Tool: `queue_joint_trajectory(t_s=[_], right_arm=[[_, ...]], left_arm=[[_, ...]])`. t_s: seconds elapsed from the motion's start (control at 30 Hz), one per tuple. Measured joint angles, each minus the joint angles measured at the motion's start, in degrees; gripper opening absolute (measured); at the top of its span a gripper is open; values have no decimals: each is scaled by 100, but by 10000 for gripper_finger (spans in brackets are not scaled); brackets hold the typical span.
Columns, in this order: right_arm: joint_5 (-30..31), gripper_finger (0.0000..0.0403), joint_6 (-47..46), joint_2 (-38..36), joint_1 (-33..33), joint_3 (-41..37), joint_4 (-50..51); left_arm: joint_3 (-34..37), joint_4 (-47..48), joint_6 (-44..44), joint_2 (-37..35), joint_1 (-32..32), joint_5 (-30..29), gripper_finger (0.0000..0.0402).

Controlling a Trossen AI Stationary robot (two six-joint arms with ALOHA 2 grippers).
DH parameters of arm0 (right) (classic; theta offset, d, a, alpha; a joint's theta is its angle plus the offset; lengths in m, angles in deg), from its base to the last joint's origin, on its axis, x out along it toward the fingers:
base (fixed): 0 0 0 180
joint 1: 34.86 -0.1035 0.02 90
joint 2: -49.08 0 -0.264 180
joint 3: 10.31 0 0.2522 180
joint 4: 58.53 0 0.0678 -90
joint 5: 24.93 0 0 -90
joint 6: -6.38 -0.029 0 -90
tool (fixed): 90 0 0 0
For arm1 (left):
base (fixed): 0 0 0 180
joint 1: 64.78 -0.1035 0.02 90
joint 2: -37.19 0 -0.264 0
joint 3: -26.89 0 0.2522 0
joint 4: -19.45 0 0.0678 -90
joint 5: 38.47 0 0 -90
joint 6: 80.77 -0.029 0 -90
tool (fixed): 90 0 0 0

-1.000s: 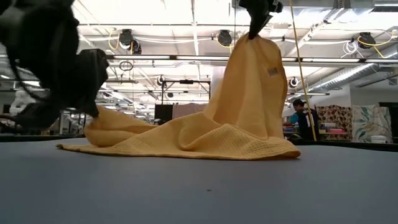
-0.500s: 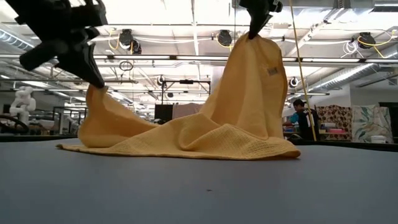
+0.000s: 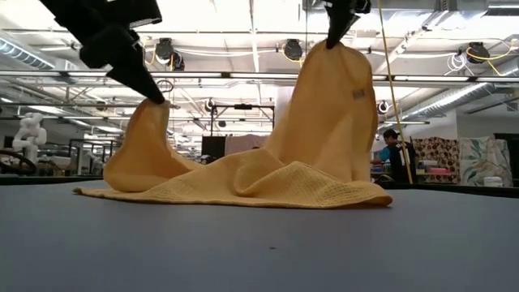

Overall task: Roll towel into tight, uniform cylinder
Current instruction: Fold the orange microfiber cloth

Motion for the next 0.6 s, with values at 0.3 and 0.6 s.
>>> queue_joint_trajectory(t_s=[0.3, 0.6], right_arm=[[2, 0, -536, 7, -607, -1305, -533], [-19, 0, -604, 7, -996, -2554, -1770]], left_arm=[[412, -178, 108, 623, -181, 537, 0], [507, -184, 245, 951, -217, 810, 30]])
